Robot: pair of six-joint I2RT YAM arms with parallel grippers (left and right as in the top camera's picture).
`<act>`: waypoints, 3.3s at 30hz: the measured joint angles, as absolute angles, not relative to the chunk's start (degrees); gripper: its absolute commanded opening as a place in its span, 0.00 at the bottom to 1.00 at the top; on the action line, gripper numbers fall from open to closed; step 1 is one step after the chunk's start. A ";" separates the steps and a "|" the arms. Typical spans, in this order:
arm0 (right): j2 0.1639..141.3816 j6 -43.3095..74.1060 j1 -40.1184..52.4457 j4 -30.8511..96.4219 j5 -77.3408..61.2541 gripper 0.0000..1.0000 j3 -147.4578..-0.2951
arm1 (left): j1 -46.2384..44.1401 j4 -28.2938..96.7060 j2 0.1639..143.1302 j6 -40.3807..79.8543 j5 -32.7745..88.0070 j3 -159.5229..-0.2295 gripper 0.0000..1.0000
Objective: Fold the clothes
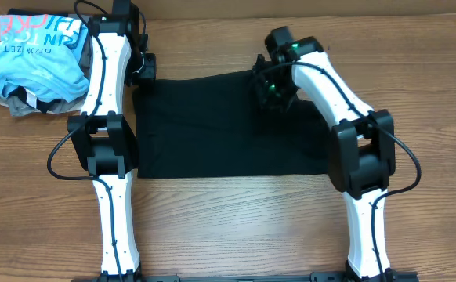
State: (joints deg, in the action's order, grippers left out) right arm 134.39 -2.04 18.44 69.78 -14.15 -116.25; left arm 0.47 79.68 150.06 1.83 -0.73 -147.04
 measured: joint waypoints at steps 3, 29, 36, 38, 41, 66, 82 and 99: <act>134.39 -1.06 17.41 69.63 -14.17 0.42 -116.84 | 0.47 79.68 150.06 1.83 -0.73 -147.04 0.04; 134.23 2.85 2.76 45.01 -22.59 0.57 -109.38 | 0.47 76.47 150.06 1.83 -0.73 -147.04 0.04; 134.23 4.34 2.94 38.61 -23.16 0.57 -106.65 | 0.47 76.49 150.06 1.83 -0.73 -147.04 0.04; 134.26 4.49 3.14 37.21 -23.20 0.54 -106.63 | 0.47 76.47 150.06 1.83 -0.73 -147.04 0.04; 134.41 4.64 3.62 35.11 -23.68 0.44 -106.63 | 0.47 76.47 150.06 1.83 -0.73 -147.04 0.04; 139.72 7.44 3.64 34.87 -24.14 0.04 -109.27 | 0.47 76.03 150.06 1.83 -0.73 -147.04 0.04; 141.97 4.67 -0.99 44.31 -24.84 0.04 -136.09 | -0.19 72.44 150.06 1.83 -0.03 -147.04 0.04; 139.70 -3.73 -0.99 83.40 -19.05 0.04 -141.67 | 0.38 86.67 150.06 1.83 -6.76 -156.03 0.04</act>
